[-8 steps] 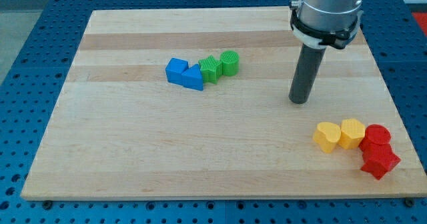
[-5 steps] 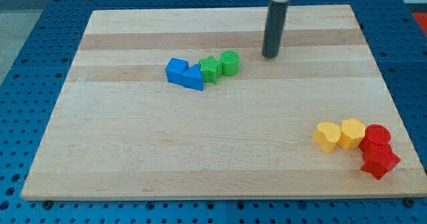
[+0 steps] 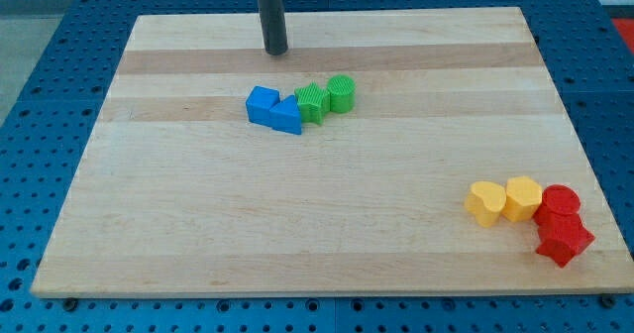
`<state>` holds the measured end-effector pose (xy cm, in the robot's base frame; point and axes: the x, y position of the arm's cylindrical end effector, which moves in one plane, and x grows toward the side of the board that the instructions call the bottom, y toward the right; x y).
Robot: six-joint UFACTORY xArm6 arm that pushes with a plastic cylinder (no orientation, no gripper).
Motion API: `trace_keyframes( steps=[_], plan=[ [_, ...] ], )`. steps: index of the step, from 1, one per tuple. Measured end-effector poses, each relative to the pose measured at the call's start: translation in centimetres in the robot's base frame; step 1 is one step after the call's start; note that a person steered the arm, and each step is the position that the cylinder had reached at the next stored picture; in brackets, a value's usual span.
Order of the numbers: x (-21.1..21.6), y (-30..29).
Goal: Move blue triangle towards center
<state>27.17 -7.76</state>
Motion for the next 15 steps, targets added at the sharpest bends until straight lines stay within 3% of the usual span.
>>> trace_keyframes(
  steps=[3,6,8,9,10,12,13,15],
  plan=[
    [1.1,-2.9],
    [12.1,-2.5],
    [24.5,-2.5],
    [26.4,-2.5],
    [23.8,-2.7],
    [5.3,-4.8],
    [6.6,-0.7],
    [8.6,-0.7]
  ],
)
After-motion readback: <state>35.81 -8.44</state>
